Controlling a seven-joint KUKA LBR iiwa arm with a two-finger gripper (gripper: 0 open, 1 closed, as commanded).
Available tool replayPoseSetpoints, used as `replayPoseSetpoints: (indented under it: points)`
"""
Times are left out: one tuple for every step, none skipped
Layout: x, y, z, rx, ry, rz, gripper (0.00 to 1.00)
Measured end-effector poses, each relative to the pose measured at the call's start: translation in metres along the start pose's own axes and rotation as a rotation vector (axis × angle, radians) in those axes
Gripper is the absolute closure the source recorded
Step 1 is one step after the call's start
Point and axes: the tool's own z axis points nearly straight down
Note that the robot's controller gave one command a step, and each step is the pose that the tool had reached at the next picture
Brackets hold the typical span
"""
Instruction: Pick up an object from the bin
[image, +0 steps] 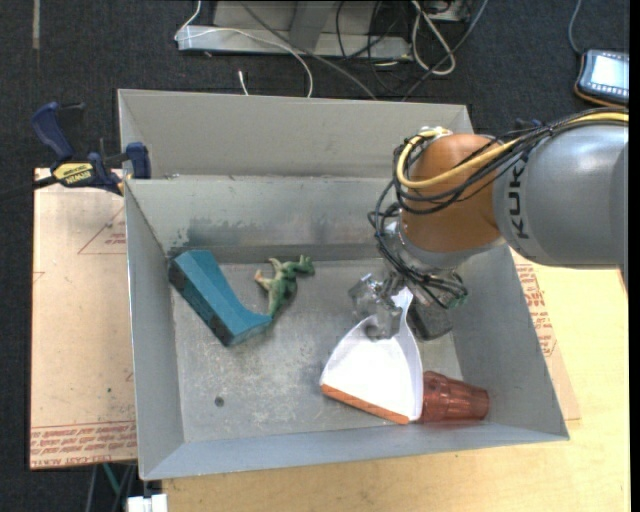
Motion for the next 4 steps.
replayPoseSetpoints:
  points:
    - [-0.001,0.000,-0.004,0.000,-0.002,0.001,1.00]
    - [-0.001,0.001,-0.008,-0.001,-0.002,0.001,1.00]
    - [-0.001,0.002,-0.017,-0.002,-0.003,0.001,1.00]
    - [0.000,0.003,-0.039,-0.006,0.002,0.002,1.00]
